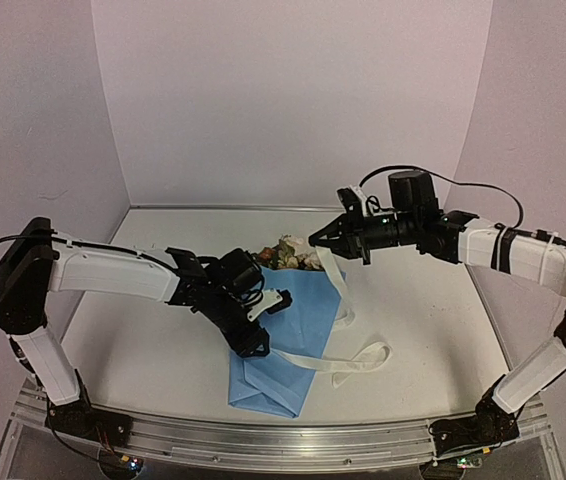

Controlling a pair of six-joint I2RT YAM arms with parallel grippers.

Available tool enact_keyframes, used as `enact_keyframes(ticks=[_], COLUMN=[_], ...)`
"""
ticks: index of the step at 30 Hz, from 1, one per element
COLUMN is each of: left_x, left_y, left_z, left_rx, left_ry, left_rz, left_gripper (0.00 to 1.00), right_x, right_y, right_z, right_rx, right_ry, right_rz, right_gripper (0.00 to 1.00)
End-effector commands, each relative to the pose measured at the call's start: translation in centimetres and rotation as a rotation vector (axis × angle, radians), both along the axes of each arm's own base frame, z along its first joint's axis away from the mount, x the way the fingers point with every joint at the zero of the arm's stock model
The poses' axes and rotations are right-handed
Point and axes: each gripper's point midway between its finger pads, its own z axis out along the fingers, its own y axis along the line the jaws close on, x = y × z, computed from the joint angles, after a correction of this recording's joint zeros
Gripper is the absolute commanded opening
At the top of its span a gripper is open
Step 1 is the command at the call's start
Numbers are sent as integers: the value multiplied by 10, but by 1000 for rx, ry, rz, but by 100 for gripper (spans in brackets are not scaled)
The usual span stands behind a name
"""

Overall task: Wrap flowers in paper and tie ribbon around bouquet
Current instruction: Cross the ribbon over the folded bouquet.

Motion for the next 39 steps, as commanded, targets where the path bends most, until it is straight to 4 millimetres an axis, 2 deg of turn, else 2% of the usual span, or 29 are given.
enact_keyframes(ticks=[1,4,9,11,15,24,26,29,32,36,38,39], left_x=[6,12,25,30,44,65,69,77,79,77,76,76], left_y=[-8,-7,-9,-11,-13,-12,-12,-10,-10,-9,-7,-6], left_z=[6,1,6,11,26,38,40,45,50,58,61,64], left_rx=[28,54,33,7,-91,-268,-292,-319,-333,-345,-346,-346], left_ry=[-69,-95,-158,-168,-148,20,45,61,65,62,55,49], left_rz=[-16,3,39,52,92,112,114,131,131,130,133,134], left_gripper=[55,46,11,1,0,0,0,0,0,0,0,0], right_x=[-1,-3,-14,-21,-44,-116,-128,-136,-127,-110,-108,-111], right_y=[-3,-3,-4,-2,13,58,65,73,78,83,75,64], right_z=[34,36,49,52,55,32,19,-15,-59,-100,-121,-134], right_rx=[46,54,93,113,157,175,161,113,35,-58,-155,-242], right_ry=[-97,-100,-135,-136,-106,45,102,203,299,296,268,254], right_rz=[-10,-7,35,76,201,528,585,620,576,487,453,450], right_gripper=[0,0,0,0,0,0,0,0,0,0,0,0])
